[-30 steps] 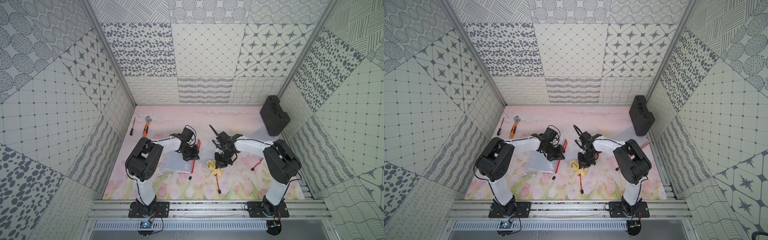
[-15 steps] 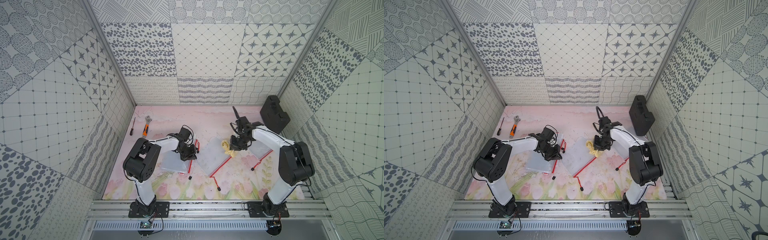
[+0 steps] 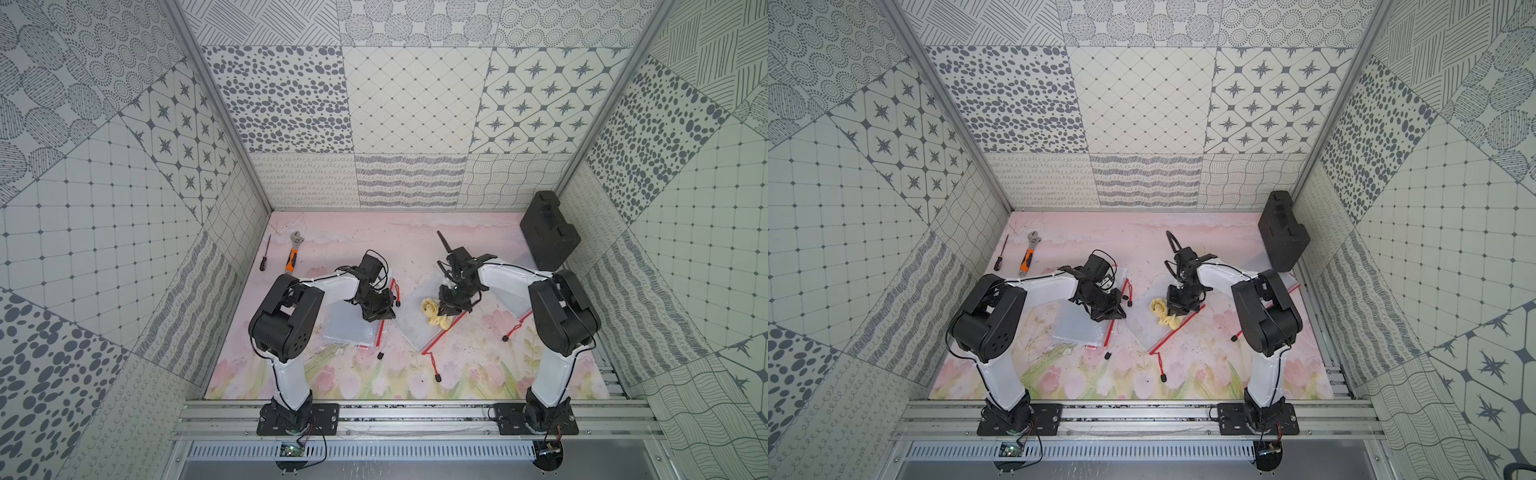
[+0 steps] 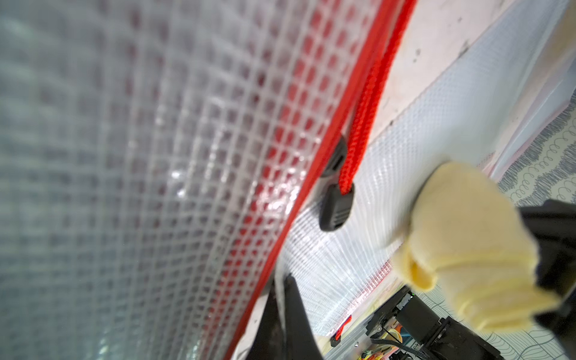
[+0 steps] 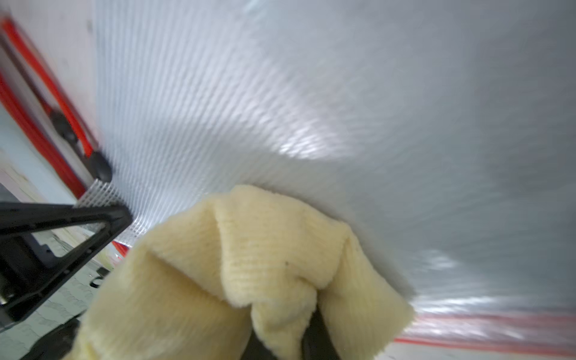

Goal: Wipe the document bag
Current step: Wipe the dirt from the document bag.

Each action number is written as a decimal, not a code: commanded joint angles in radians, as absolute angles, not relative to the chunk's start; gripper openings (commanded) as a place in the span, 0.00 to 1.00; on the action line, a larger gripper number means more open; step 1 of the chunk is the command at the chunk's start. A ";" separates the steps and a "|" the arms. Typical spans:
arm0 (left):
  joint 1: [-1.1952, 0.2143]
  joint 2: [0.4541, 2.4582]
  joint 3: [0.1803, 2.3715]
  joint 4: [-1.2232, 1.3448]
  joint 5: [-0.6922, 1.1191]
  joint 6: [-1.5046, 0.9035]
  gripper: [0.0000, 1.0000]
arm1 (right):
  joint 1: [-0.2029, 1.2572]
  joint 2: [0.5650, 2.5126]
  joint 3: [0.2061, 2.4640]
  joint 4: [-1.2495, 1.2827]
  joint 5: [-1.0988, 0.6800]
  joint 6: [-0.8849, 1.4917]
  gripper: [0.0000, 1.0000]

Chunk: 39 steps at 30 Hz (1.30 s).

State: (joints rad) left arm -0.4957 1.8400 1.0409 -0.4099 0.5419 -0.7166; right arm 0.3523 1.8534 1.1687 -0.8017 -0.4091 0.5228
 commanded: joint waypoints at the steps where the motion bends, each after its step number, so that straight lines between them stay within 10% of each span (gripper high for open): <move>1: -0.492 1.838 1.028 -0.470 0.488 -0.687 0.00 | 0.156 1.812 1.097 -0.880 -0.257 0.441 0.00; 17: -0.492 1.870 1.088 -0.485 0.506 -0.694 0.00 | 0.659 2.009 1.453 -0.907 -0.228 0.571 0.00; 31: -0.493 1.847 1.102 -0.520 0.484 -0.664 0.00 | 0.393 1.893 1.256 -0.986 0.063 0.452 0.00; 39: -0.605 1.732 1.405 -0.823 0.296 -0.428 0.00 | 0.393 1.444 1.324 -0.888 -0.147 0.474 0.00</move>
State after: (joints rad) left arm -0.5495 1.7985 1.2415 -0.5869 0.4339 -0.6197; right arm 0.3943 1.6321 1.2625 -0.9260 -0.0822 0.4747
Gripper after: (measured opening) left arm 0.047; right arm 0.115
